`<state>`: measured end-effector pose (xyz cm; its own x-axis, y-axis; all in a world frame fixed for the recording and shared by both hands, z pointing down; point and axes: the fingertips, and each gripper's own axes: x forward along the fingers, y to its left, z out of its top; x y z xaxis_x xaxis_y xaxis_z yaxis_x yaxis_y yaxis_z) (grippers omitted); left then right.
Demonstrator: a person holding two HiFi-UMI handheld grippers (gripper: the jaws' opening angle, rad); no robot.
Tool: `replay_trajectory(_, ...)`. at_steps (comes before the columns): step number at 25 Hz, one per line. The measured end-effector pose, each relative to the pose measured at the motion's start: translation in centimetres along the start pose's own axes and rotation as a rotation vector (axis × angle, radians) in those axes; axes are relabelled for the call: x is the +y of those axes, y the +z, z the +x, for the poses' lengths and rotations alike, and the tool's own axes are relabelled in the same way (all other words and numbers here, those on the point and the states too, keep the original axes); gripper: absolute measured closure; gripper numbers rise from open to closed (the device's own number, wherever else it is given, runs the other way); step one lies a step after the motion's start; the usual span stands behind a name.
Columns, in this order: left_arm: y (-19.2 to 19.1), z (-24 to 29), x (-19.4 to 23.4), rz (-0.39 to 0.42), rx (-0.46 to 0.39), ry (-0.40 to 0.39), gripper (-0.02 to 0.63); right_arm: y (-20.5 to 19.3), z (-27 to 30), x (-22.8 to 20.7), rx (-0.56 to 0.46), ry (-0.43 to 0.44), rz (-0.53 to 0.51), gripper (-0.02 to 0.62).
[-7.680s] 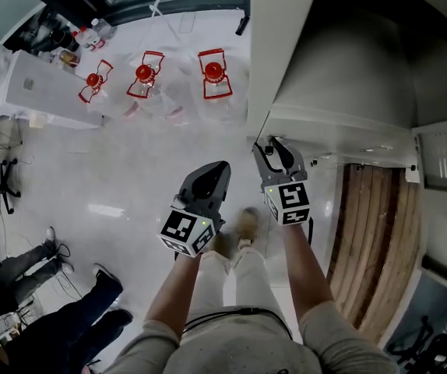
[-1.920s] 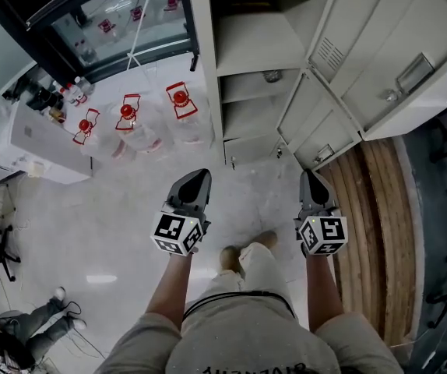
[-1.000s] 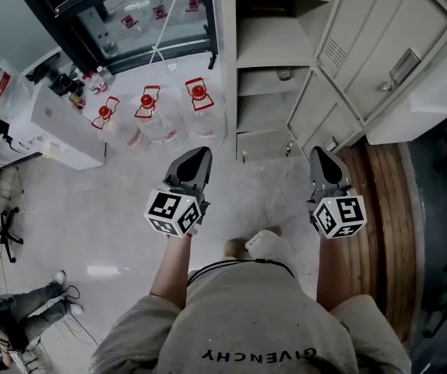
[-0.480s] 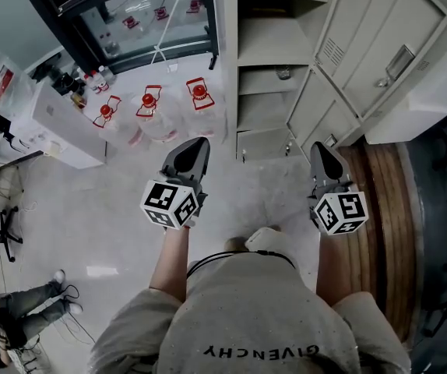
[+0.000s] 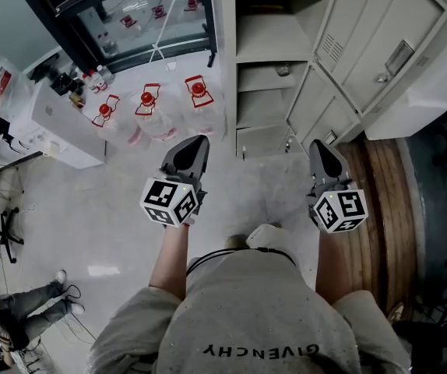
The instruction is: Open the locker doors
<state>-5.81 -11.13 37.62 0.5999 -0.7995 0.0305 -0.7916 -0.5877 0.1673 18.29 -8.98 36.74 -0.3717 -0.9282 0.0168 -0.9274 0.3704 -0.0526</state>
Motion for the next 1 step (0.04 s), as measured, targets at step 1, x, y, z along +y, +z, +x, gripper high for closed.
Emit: replay_trajectory(1, -0.08, 0.05, 0.05, 0.0, 0.002, 0.001, 0.607, -0.1, 0.03, -0.03, 0.0, 0.0, 0.002, 0.597)
